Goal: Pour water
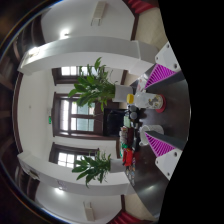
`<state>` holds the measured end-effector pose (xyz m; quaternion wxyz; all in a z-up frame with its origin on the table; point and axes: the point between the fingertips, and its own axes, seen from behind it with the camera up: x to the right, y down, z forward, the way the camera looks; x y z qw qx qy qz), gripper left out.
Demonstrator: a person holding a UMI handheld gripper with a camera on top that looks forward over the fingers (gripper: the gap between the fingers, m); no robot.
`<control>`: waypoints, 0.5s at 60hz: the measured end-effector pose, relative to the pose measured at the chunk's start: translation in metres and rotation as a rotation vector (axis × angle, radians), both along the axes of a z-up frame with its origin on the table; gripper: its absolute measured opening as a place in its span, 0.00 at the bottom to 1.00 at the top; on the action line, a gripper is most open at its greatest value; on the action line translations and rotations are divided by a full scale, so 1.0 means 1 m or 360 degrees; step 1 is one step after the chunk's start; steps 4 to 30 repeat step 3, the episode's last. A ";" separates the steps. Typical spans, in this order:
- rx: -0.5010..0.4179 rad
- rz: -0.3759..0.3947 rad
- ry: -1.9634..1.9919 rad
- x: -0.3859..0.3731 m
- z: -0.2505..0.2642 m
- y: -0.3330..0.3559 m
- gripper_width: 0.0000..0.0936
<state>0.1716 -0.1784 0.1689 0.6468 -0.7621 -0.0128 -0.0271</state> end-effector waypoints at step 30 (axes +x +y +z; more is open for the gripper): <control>-0.0003 0.0009 -0.0012 0.000 -0.001 0.001 0.89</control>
